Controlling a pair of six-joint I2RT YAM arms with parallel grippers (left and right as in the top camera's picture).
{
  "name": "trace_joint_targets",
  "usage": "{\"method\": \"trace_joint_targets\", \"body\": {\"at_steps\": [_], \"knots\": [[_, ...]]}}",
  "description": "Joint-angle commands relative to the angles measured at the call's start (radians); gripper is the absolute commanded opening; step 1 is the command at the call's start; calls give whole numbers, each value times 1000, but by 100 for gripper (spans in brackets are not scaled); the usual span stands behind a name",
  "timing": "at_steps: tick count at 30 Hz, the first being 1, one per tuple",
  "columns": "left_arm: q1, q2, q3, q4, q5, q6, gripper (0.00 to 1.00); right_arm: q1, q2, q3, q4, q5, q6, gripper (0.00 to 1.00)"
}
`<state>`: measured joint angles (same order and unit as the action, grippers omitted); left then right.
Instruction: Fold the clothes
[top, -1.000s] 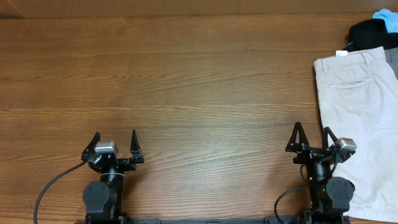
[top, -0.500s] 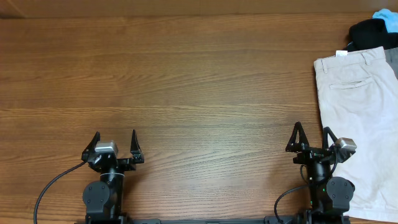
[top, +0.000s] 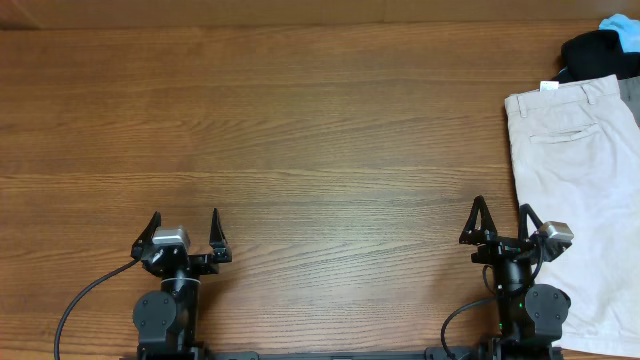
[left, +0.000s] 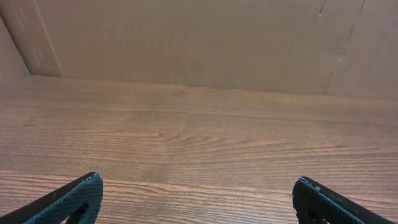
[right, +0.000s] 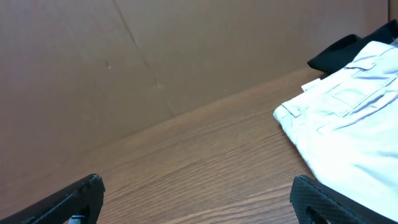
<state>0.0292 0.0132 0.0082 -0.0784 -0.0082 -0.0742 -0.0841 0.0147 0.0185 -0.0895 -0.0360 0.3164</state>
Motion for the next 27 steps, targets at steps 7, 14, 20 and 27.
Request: {"method": "trace_joint_targets", "body": {"at_steps": [7, 14, 20, 27], "knots": [[11, -9, -3, 1, 5, 15, 100, 5, -12, -11, 9, 7, 0, 100], [11, -9, -3, 1, 5, 15, 100, 5, -12, -11, 35, -348, 381, 100], [11, -9, -3, 1, 5, 15, 100, 5, -12, -11, 63, -411, 454, 100], [11, -9, -3, 1, 5, 15, 100, 4, -12, 10, 307, -398, 432, 100]]}}
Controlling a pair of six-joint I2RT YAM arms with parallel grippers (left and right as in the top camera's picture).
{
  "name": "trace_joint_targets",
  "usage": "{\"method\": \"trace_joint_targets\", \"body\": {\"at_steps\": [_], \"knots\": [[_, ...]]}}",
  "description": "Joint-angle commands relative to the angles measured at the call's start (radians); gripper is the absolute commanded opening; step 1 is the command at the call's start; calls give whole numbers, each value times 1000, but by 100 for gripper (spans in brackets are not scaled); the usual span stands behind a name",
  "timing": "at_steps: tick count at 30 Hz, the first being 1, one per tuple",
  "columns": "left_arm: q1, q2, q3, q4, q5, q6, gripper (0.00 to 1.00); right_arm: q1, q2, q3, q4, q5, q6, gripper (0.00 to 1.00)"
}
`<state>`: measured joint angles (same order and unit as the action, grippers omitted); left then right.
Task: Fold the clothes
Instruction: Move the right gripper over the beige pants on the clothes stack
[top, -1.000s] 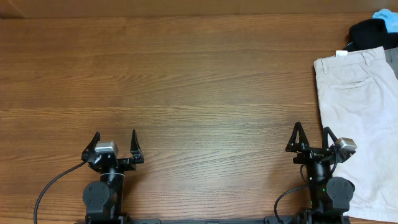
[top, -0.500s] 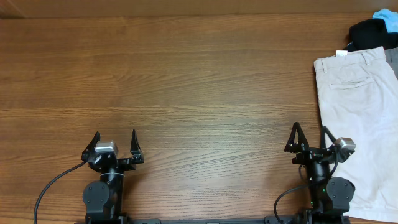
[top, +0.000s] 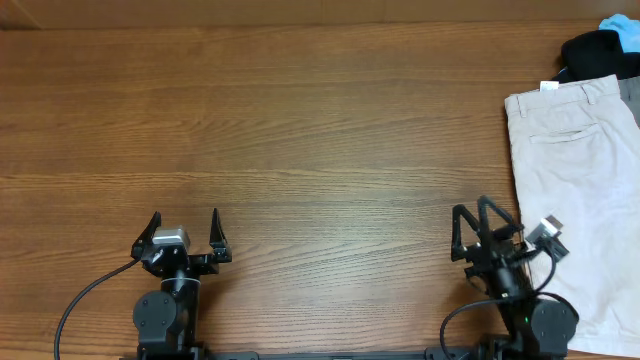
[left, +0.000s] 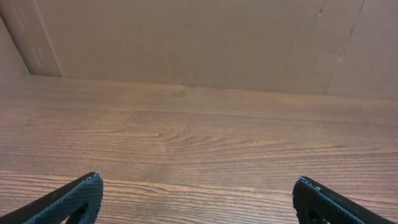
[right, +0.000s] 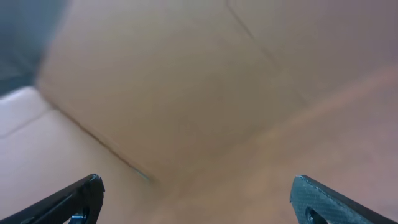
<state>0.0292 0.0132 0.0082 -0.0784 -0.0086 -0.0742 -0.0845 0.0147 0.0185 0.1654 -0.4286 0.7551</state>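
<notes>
A pair of beige shorts (top: 580, 190) lies flat along the table's right side, waistband toward the back. My right gripper (top: 470, 212) stands open near the front edge, just left of the shorts, turned leftward and tilted up; its wrist view is blurred and shows only cardboard wall between the wide-apart fingertips (right: 81, 193). My left gripper (top: 185, 218) rests open at the front left, with bare wood between its fingertips (left: 78, 196).
Dark clothes (top: 598, 52) and a bit of blue cloth (top: 622, 30) are piled at the back right corner, behind the shorts. A cardboard wall (left: 199, 37) rises behind the wooden table (top: 300, 130).
My right gripper has swung to the left and tilted upward; the shorts have dropped out of its wrist view, which now shows blurred wall. The left arm and the clothes have not moved.
</notes>
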Motion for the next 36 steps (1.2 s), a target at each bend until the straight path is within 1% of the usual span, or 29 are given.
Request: {"method": "trace_joint_targets", "body": {"at_steps": [1, 4, 6, 10, 13, 14, 16, 18, 20, 24, 25, 27, 28, 31, 34, 36], "knots": [[11, -9, -3, 1, 5, 15, 100, 5, -11, 39, 58, 28, -31, 100], [11, -9, -3, 1, 5, 15, 100, 5, 17, 130, 27, 95, -129, 100], [11, -9, -3, 1, 5, 15, 100, 5, 76, 215, -27, 131, -217, 100], [11, -9, -3, 1, 5, 15, 100, 5, 286, 409, -117, 159, -378, 100], [11, -9, -3, 1, 5, 15, 100, 5, 508, 588, -198, 178, -484, 100], [11, -9, -3, 1, 5, 15, 100, 5, 614, 675, -259, 207, -534, 100], [11, -9, -3, 1, 5, 15, 100, 5, 757, 797, -368, 265, -592, 100], [11, -9, -3, 1, 5, 15, 100, 5, 951, 965, -536, 364, -655, 100], [11, -9, -3, 1, 5, 15, 100, 5, 1143, 1132, -706, 480, -678, 100], [11, -9, -3, 1, 5, 15, 100, 5, 1435, 1392, -957, 624, -678, 100], [11, -9, -3, 1, 5, 15, 100, 5, 1488, 1437, -993, 642, -678, 100], [11, -9, -3, 1, 5, 15, 100, 5, 1588, 1509, -1031, 637, -678, 100], [11, -9, -3, 1, 5, 15, 100, 5, 1621, 1525, -1027, 638, -679, 100], [11, -9, -3, 1, 5, 15, 100, 5, 1706, 1536, -990, 648, -745, 100], [11, -9, -3, 1, 5, 15, 100, 5, 1815, 1536, -981, 770, -755, 100], [11, -9, -3, 1, 5, 15, 100, 5, 1868, 1536, -969, 799, -755, 99]]}}
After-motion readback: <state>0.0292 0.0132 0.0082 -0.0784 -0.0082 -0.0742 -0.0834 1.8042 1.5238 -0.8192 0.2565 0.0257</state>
